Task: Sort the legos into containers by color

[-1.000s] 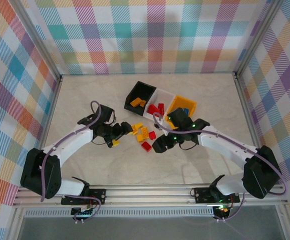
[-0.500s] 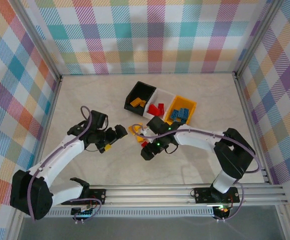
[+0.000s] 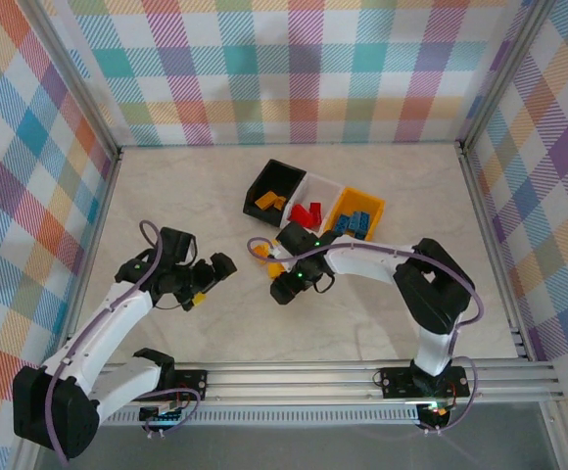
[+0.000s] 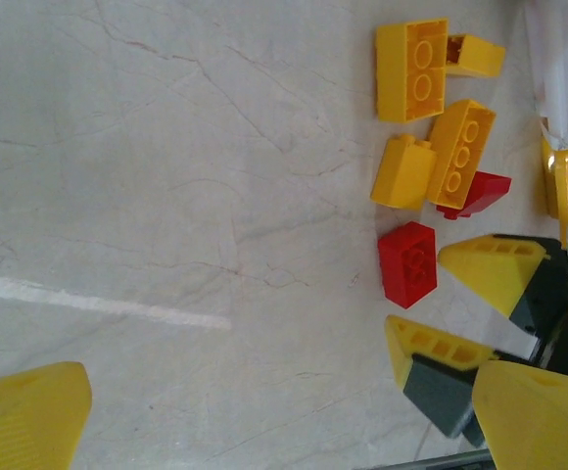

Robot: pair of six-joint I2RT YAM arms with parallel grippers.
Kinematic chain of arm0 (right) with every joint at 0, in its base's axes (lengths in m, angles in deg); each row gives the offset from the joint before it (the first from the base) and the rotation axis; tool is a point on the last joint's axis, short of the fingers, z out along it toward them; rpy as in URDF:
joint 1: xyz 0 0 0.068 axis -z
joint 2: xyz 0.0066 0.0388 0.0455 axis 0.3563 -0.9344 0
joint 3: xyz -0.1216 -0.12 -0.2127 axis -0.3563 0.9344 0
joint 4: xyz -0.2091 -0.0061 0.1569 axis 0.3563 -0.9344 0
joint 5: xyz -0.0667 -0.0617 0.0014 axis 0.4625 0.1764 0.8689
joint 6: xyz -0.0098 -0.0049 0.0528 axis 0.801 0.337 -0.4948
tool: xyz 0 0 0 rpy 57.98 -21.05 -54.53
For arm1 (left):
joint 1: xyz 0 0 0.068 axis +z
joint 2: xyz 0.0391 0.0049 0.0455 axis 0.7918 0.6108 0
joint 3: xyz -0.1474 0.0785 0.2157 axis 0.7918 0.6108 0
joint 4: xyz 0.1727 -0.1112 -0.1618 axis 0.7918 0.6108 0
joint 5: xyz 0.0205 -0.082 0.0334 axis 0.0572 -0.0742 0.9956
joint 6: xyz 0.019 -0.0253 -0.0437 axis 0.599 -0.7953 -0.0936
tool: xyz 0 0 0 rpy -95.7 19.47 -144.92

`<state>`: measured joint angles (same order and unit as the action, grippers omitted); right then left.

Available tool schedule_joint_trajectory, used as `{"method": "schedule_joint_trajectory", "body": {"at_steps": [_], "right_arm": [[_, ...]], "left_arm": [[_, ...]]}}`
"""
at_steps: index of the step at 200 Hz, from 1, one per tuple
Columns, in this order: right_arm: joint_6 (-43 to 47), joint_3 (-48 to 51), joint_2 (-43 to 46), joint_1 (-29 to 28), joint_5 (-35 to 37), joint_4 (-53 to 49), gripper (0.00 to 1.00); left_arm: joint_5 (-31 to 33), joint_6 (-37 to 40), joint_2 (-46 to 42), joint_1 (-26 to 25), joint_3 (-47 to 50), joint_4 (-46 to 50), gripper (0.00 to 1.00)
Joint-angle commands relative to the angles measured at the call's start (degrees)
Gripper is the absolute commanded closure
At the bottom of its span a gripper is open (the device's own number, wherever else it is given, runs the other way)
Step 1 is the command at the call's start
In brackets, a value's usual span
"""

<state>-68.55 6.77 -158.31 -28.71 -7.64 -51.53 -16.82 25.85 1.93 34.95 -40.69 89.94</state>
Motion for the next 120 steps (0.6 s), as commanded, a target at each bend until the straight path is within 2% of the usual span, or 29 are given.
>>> {"method": "schedule_joint_trajectory", "body": {"at_steps": [1,53,89,120], "right_arm": [[0.62,-2.44,-2.41,-0.17,1.5,-2.02,0.25],[-0.11,-3.77,-5.61,-0.67,4.83,-2.39,0.33],[-1.0,-4.08,-6.69,-0.78,5.96,-2.17,0.57],[-1.26,-4.92,-6.95,-0.78,6.26,-3.3,0.62]], "left_arm": [[-1.15,1.16,-1.28,1.39,1.15,1.84,0.0],[-2.29,2.03,-0.49,2.16,0.93,1.57,0.0],[-2.32,2.61,-0.81,2.47,0.99,2.25,0.0],[-2.21,2.93,-1.6,2.9,1.06,2.76,0.0]]}}
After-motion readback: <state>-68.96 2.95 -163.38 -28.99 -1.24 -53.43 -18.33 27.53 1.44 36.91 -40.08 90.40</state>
